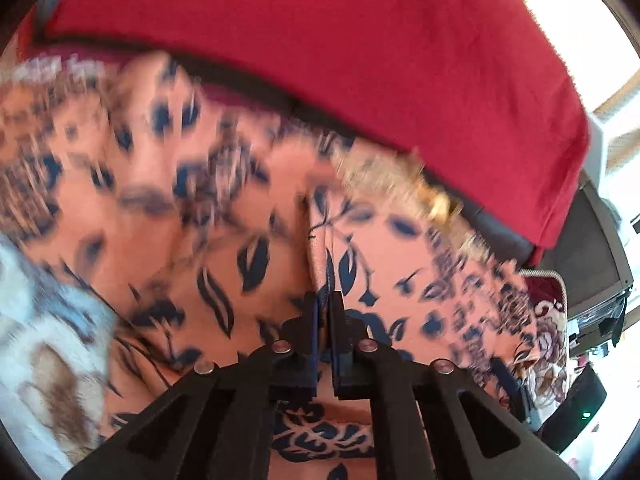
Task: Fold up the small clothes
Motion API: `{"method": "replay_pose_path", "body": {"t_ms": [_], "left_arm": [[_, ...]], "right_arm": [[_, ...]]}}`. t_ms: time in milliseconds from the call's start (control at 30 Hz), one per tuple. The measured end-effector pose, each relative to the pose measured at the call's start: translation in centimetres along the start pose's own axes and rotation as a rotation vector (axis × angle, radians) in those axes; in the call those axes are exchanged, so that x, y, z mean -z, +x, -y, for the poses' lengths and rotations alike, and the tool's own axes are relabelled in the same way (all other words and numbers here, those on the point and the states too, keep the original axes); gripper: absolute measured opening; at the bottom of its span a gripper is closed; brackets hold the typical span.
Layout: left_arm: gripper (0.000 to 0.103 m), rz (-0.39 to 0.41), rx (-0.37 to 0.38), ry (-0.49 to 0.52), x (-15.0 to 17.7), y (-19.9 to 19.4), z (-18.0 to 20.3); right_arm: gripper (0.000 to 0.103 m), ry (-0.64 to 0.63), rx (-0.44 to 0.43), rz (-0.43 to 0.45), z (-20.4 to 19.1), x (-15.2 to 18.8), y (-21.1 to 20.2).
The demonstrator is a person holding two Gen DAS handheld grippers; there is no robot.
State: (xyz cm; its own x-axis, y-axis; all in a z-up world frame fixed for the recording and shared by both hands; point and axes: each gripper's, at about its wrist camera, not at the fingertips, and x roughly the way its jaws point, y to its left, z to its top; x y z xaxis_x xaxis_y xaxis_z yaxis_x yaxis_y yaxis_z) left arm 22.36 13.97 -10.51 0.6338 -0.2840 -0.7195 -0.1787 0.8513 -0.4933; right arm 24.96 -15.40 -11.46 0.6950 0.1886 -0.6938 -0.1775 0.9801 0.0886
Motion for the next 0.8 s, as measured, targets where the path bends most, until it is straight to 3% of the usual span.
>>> {"method": "replay_pose_path", "body": {"t_ms": [100, 167, 233, 333, 367, 500, 633, 700, 733, 767, 800], "left_arm": [[0.004, 0.110, 0.015, 0.032, -0.9, -2.7, 1.3], [0.003, 0.144, -0.039, 0.062, -1.3, -2.0, 1.6], [0.003, 0.120, -0.095, 0.073, -0.7, -0.1, 1.2], [0.000, 0.023, -0.155, -0.016, 0.9, 3.7, -1.7], [0.000, 0.036, -0.166, -0.021, 1.5, 4.2, -2.4], [0.000, 0.057, -0.135, -0.010, 1.2, 3.2, -2.4], [0.001, 0.038, -0.045, -0.028, 1.0, 3.1, -2.8], [0.009, 0.024, -0.022, -0.062, 1.2, 3.3, -3.1], [0.026, 0.020, -0.003, -0.073, 1.1, 3.1, -3.1], [0.048, 0.031, 0.011, -0.077, 1.1, 2.7, -2.9], [0.058, 0.052, 0.017, -0.077, 1.1, 2.4, -2.8]], "right_arm": [[0.103, 0.024, -0.030, 0.018, 0.5, 0.0, -0.4], [0.103, 0.033, -0.038, 0.018, 0.6, -0.1, -0.4], [0.103, 0.035, -0.041, 0.018, 0.6, -0.1, -0.4], [0.103, 0.039, -0.046, 0.019, 0.7, -0.2, -0.4], [0.103, 0.042, -0.048, 0.020, 0.7, -0.2, -0.4], [0.103, 0.043, -0.048, 0.019, 0.8, -0.2, -0.5], [0.103, 0.092, -0.073, 0.061, 1.7, -0.1, -1.7], [0.103, 0.148, -0.087, 0.083, 2.8, -0.1, -2.7], [0.103, 0.188, -0.082, 0.101, 3.6, 0.1, -3.4], [0.103, 0.219, -0.068, 0.115, 4.2, 0.3, -4.0], [0.103, 0.244, -0.058, 0.122, 4.7, 0.5, -4.5]]}}
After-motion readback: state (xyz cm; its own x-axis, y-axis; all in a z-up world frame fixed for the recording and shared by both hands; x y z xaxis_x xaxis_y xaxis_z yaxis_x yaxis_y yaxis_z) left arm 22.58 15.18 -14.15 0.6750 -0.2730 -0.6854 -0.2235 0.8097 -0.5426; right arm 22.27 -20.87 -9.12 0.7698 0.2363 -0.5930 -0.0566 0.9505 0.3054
